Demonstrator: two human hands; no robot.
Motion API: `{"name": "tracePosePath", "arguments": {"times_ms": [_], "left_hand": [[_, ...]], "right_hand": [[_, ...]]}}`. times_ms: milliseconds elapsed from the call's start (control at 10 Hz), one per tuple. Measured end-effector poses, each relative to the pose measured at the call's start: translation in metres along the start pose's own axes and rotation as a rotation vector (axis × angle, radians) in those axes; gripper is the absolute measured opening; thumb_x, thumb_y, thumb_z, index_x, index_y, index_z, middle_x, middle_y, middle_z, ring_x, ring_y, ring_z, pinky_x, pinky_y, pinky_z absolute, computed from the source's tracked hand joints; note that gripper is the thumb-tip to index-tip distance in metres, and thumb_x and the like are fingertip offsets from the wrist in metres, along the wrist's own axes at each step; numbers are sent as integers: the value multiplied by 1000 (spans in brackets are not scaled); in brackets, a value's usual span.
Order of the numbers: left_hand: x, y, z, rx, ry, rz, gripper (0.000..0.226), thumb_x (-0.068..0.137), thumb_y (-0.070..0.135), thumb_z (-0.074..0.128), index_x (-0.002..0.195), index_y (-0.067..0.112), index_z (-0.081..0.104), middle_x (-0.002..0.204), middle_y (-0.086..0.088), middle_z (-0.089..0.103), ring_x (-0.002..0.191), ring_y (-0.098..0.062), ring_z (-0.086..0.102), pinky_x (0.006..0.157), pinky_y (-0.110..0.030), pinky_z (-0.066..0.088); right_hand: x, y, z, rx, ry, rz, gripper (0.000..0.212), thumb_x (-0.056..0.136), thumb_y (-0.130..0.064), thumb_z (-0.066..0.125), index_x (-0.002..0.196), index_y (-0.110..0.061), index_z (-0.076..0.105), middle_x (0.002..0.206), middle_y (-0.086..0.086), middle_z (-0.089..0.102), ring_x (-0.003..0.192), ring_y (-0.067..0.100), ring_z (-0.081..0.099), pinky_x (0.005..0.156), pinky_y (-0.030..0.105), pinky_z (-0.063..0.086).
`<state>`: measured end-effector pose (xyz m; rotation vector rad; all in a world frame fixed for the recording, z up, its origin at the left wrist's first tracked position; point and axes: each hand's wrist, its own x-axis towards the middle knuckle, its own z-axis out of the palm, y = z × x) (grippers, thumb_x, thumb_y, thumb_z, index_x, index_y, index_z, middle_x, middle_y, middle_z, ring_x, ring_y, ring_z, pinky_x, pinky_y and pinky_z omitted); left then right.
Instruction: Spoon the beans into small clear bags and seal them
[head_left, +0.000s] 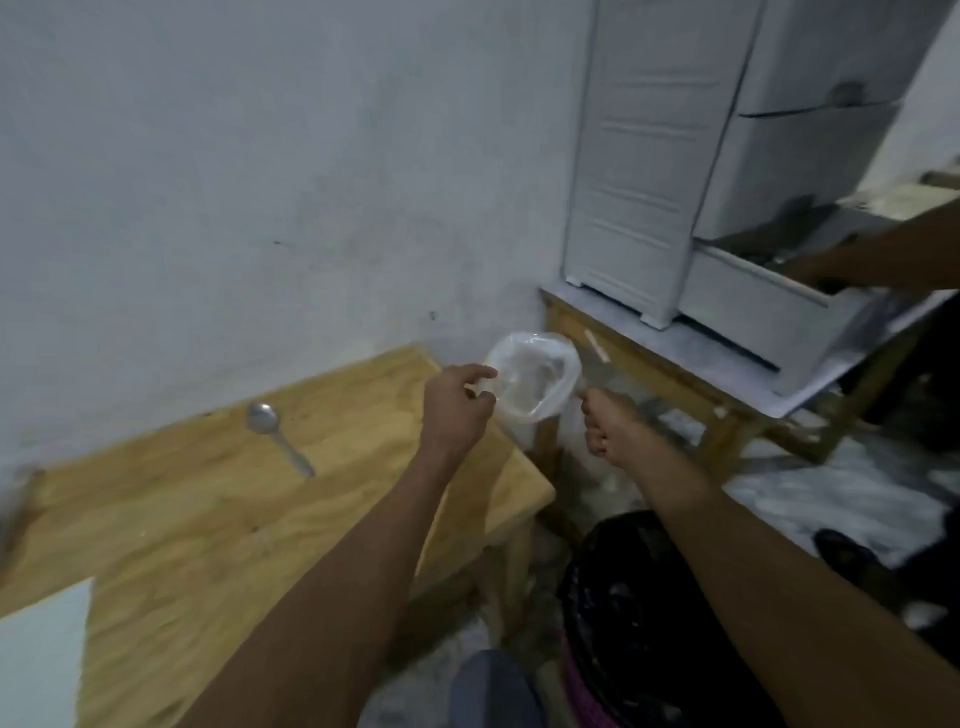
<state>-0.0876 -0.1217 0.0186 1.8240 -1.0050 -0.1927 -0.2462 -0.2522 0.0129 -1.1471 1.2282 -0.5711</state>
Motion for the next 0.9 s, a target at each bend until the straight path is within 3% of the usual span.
{"name": "tracePosePath", "arguments": {"times_ms": [100, 200, 300, 400, 500, 600, 700, 800, 900], "left_hand": [[-18, 35, 74, -6, -136, 46, 32, 79, 5, 67, 108, 14, 80, 105, -13, 72, 85, -27, 67, 84, -35, 56], [-45, 50, 138, 2, -279, 23, 32, 80, 1, 67, 108, 10, 79, 94, -13, 73, 79, -28, 67, 82, -30, 53], [-79, 36, 182, 60, -383, -38, 29, 86, 1, 64, 112, 5, 77, 101, -18, 76, 90, -30, 70, 83, -24, 50], [-115, 12, 215, 116, -460, -104, 20, 95, 0, 60, 107, 10, 72, 112, -24, 72, 96, -29, 64, 77, -17, 40], [-147, -21, 231, 280, -564, -125, 16, 102, 6, 52, 99, 15, 65, 113, -19, 71, 90, -22, 59, 76, -22, 42], [-165, -49, 239, 260, -597, -240, 22, 94, -3, 58, 107, 2, 74, 110, -19, 74, 99, -32, 68, 89, -37, 55], [-170, -57, 245, 276, -629, -263, 22, 96, 0, 57, 105, 8, 76, 104, -15, 74, 90, -27, 66, 82, -32, 54], [-170, -54, 243, 327, -738, -263, 13, 100, 11, 59, 96, 19, 69, 101, -15, 68, 83, -19, 53, 74, -28, 46], [-160, -52, 246, 319, -732, -280, 17, 100, 16, 59, 107, 21, 74, 104, -11, 71, 85, -23, 59, 75, -33, 52]], "right_hand": [[22, 39, -74, 13, 114, 7, 26, 91, -33, 58, 80, -10, 59, 71, 12, 58, 58, 21, 56, 40, 27, 52], [65, 104, -148, -56, 228, 19, 61, 73, -53, 66, 124, -21, 66, 119, 5, 70, 98, 30, 70, 88, 46, 61], [50, 147, -181, -232, 240, 124, 43, 92, -53, 56, 115, -17, 61, 114, 7, 63, 100, 27, 62, 91, 41, 54], [28, 188, -194, -227, 226, 303, 36, 102, -44, 52, 101, -10, 63, 88, 16, 60, 71, 29, 58, 64, 35, 46], [18, 231, -191, -233, 281, 400, 44, 107, -30, 47, 66, -14, 43, 62, 9, 38, 53, 22, 34, 61, 35, 37], [13, 258, -182, -212, 314, 470, 44, 106, -35, 49, 68, -16, 43, 64, 9, 40, 52, 23, 36, 57, 33, 42], [26, 274, -181, -212, 314, 483, 42, 107, -35, 51, 73, -9, 53, 67, 13, 54, 53, 24, 49, 57, 33, 51], [23, 264, -176, -252, 284, 504, 44, 109, -35, 44, 117, 4, 64, 115, 24, 67, 96, 35, 66, 89, 44, 59], [18, 243, -174, -387, 276, 469, 57, 111, -38, 33, 141, 8, 51, 136, 25, 58, 120, 39, 59, 102, 40, 50]]}}
